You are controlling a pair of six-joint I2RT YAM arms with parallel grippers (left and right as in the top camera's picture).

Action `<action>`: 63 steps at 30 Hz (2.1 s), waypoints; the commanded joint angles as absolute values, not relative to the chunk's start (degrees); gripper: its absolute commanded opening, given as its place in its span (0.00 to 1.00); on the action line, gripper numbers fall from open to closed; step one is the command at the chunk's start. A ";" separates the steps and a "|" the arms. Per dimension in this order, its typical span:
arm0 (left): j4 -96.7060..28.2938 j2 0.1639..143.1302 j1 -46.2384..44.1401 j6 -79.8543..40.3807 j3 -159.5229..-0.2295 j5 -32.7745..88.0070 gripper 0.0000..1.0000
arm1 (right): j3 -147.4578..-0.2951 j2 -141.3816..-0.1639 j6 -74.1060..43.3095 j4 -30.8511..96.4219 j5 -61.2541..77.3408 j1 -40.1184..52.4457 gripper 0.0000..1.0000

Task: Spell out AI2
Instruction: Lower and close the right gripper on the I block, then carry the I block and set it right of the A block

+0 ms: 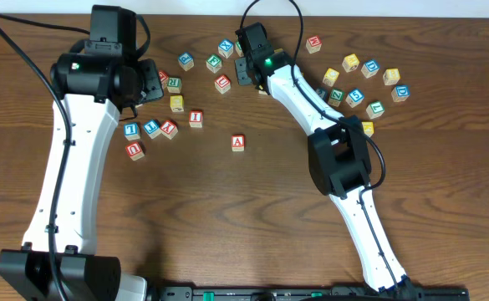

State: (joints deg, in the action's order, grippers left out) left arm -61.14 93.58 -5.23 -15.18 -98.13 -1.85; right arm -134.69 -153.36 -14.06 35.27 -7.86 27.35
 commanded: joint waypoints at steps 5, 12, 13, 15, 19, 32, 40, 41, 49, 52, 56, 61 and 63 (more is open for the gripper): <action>-60.95 94.30 -5.50 -15.51 -97.60 -1.98 0.42 | -135.37 -152.20 -14.50 35.75 -8.71 27.79 0.26; -60.16 94.30 -5.50 -15.51 -97.60 -1.98 0.42 | -135.37 -146.91 -11.73 37.93 -8.71 27.75 0.27; -60.03 94.30 -5.50 -15.51 -97.60 -1.98 0.42 | -135.37 -145.75 -11.25 38.79 -8.78 27.75 0.27; -59.59 94.30 -5.50 -15.51 -97.60 -1.98 0.42 | -135.37 -143.15 -10.37 40.99 -8.88 27.75 0.27; -58.87 94.30 -5.50 -15.51 -97.60 -1.98 0.43 | -135.37 -137.62 -10.20 47.07 -8.86 27.75 0.26; -58.17 94.30 -5.41 -15.46 -97.60 -3.84 0.49 | -134.91 -130.63 -21.54 77.03 -8.19 30.26 0.26; -57.52 94.30 -4.69 -15.49 -97.60 -7.11 0.49 | -127.42 -132.53 -26.52 78.15 -8.23 33.76 0.27; -57.54 94.30 -4.47 -15.49 -97.60 -7.11 0.49 | -126.06 -132.53 -27.07 77.54 -8.23 33.95 0.27; -57.54 94.30 -3.92 -15.49 -97.60 -7.11 0.49 | -116.49 -132.53 -31.55 69.34 -8.27 34.85 0.23; -57.58 94.30 -3.92 -15.49 -97.60 -7.11 0.49 | -113.03 -132.53 -32.60 65.87 -8.38 35.22 0.21; -57.71 94.30 -3.92 -15.49 -97.60 -7.11 0.49 | -109.16 -132.53 -33.43 61.56 -8.47 35.64 0.23; -57.76 94.30 -3.92 -15.51 -97.60 -7.07 0.49 | -107.15 -132.55 -33.87 59.00 -8.49 36.32 0.24; -57.76 94.30 -3.92 -15.51 -97.60 -7.07 0.49 | -106.78 -132.55 -33.87 58.74 -8.49 36.42 0.24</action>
